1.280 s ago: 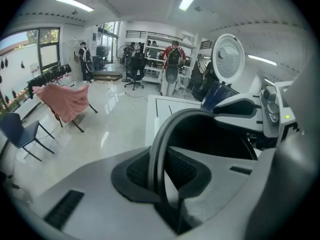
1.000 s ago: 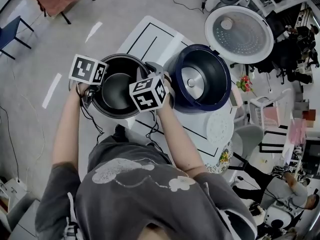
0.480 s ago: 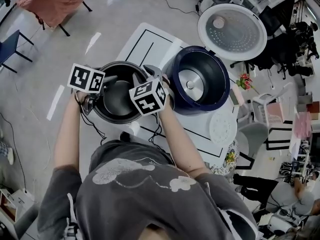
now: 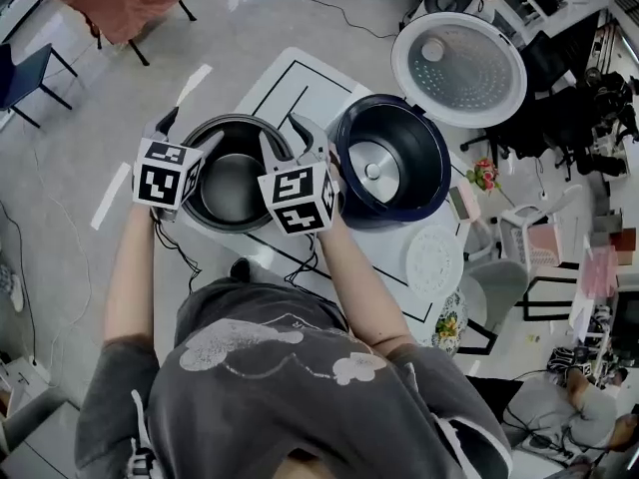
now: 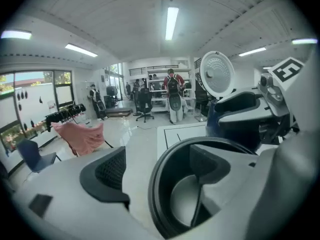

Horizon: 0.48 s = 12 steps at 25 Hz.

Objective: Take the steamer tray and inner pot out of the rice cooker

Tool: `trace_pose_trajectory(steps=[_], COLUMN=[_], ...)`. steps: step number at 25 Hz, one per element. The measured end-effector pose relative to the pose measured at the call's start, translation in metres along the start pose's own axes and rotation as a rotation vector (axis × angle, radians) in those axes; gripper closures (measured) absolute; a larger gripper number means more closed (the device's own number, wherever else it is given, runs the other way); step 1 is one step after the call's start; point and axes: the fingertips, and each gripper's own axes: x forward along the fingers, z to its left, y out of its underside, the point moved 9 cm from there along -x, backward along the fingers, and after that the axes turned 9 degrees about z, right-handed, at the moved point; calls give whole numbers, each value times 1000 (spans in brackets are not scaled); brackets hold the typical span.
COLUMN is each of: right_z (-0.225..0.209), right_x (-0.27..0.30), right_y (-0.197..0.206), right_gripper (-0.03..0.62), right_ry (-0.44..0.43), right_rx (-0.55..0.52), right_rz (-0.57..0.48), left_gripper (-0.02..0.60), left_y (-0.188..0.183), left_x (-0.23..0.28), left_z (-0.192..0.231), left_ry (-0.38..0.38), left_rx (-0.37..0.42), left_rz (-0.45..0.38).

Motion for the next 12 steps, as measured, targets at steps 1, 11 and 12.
trace_pose_trajectory(steps=[1, 11, 12], right_z=[0, 5, 5], right_x=[-7, -83, -91], right_y=[-1, -1, 2], right_gripper=[399, 533, 543], right_ry=[1, -200, -207], right_rx=[10, 145, 148], right_rz=[-34, -281, -285], left_gripper=[189, 248, 338], left_y=[1, -6, -4], left_x=[-9, -101, -106], left_z=[-3, -63, -71], left_ry=[-21, -243, -276], left_rx=[-4, 19, 15], left_rz=[-15, -204, -214])
